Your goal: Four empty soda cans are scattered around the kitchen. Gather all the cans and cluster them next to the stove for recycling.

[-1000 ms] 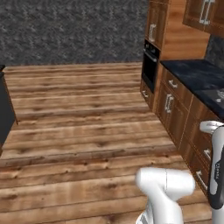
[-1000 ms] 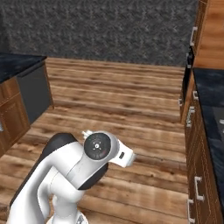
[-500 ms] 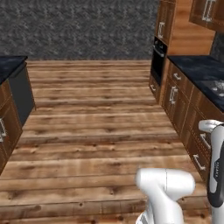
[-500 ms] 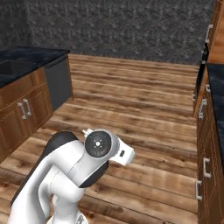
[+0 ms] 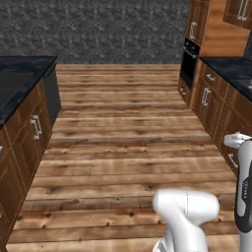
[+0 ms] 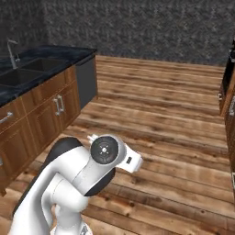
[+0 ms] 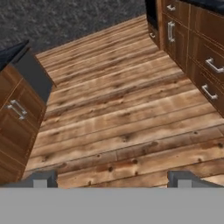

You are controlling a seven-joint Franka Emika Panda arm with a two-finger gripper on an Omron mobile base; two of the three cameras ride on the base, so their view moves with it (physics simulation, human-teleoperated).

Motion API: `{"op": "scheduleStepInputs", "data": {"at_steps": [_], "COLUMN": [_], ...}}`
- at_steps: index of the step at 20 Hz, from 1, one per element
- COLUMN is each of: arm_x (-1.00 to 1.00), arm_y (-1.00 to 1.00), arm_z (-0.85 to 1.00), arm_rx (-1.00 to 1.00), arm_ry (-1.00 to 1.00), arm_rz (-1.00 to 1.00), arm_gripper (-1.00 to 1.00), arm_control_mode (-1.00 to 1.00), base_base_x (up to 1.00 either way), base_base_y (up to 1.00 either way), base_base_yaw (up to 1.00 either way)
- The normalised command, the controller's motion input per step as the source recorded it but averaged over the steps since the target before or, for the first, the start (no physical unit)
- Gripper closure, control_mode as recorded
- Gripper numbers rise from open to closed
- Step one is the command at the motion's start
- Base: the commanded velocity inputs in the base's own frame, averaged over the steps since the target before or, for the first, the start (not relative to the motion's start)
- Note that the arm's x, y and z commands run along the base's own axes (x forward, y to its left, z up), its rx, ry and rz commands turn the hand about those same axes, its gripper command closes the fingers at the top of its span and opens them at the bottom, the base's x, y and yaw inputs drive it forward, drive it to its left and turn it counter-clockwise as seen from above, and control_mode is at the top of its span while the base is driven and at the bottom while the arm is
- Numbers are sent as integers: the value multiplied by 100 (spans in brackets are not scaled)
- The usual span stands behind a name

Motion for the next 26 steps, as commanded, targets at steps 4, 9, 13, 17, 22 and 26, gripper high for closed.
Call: {"op": "scheduleStepInputs", "data": {"at_steps": [4,9,13,17,22,26], "arm_x": [0,0,0,0,0,0], "arm_y": [0,0,0,0,0,0], "arm_z": [0,0,0,0,0,0], "arm_rx": [0,0,0,0,0,0], "arm_ry": [0,0,0,0,0,0], "arm_rz": [0,0,0,0,0,0], "arm_gripper": [-100,-100,-100,-100,-100,-100], "arm_control_mode": [100,100,100,100,100,100], "base_base_x": [-46,-18,-7,0,0,0], "base_base_y": [100,100,100,100,100,100], "base_base_yaw": [0,0,0,0,0,0]}}
